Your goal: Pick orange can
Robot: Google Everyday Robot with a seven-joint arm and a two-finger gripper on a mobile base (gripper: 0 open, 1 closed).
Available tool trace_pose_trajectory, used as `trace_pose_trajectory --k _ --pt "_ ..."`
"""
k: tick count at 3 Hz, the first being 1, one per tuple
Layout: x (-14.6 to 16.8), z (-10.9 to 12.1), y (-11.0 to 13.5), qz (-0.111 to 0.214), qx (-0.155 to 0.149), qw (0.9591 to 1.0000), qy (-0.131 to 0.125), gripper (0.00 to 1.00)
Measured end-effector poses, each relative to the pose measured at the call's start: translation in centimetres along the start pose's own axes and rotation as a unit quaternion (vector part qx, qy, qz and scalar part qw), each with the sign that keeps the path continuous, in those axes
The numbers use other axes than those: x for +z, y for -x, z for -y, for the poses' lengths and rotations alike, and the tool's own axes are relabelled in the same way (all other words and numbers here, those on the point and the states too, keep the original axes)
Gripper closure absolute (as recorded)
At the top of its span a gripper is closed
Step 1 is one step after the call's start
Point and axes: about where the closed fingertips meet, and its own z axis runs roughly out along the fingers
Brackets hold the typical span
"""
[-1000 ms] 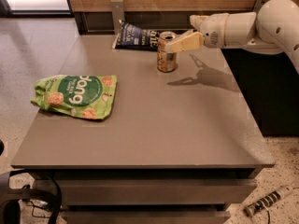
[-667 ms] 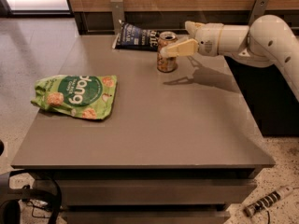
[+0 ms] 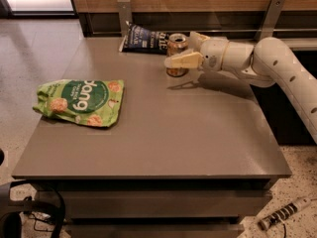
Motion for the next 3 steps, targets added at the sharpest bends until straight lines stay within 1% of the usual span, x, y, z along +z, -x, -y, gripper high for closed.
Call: trace_pose_trajectory --k 1,2,3 --pt "0.63 -0.06 -0.63 0.004 0.002 1.0000 0.004 0.25" --pt "1.08 -0.27 -0.72 0.005 0.003 0.9999 0.008 0.58" --pt "1.30 -0.41 -0.72 0.006 0.003 0.9999 0.010 0.81"
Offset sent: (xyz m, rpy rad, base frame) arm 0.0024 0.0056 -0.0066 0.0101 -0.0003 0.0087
